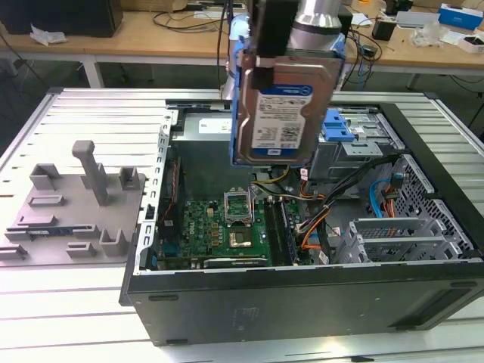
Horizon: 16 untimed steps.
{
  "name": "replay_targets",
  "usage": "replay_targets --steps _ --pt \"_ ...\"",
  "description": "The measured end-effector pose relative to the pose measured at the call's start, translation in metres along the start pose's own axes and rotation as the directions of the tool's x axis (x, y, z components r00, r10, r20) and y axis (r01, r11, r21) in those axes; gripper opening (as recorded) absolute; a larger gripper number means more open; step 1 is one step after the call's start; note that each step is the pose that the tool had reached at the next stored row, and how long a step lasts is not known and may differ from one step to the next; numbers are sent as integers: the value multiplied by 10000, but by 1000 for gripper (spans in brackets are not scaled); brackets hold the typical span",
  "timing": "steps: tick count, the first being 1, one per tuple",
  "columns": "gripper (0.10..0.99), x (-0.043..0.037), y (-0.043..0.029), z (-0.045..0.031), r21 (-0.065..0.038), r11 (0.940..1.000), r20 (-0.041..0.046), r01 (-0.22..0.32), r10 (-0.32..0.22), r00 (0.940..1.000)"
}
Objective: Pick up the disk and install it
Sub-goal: 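Pick up the disk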
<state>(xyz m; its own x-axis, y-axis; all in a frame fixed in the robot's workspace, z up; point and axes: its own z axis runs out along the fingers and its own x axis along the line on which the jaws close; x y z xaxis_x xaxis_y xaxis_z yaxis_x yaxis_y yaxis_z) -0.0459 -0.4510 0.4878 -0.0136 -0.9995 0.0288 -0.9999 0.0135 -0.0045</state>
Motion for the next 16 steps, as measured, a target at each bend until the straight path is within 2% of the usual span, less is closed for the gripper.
replay_targets --steps 1,3,6,16 --pt "365 48 -101 2 0 10000 0 1 -1 10000" --pt "365 124 -257 5 0 10000 0 0 0 10000" --pt "365 181 -378 8 1 10000 2 2 -2 10000" --pt "365 182 -380 7 0 10000 0 2 -2 10000"
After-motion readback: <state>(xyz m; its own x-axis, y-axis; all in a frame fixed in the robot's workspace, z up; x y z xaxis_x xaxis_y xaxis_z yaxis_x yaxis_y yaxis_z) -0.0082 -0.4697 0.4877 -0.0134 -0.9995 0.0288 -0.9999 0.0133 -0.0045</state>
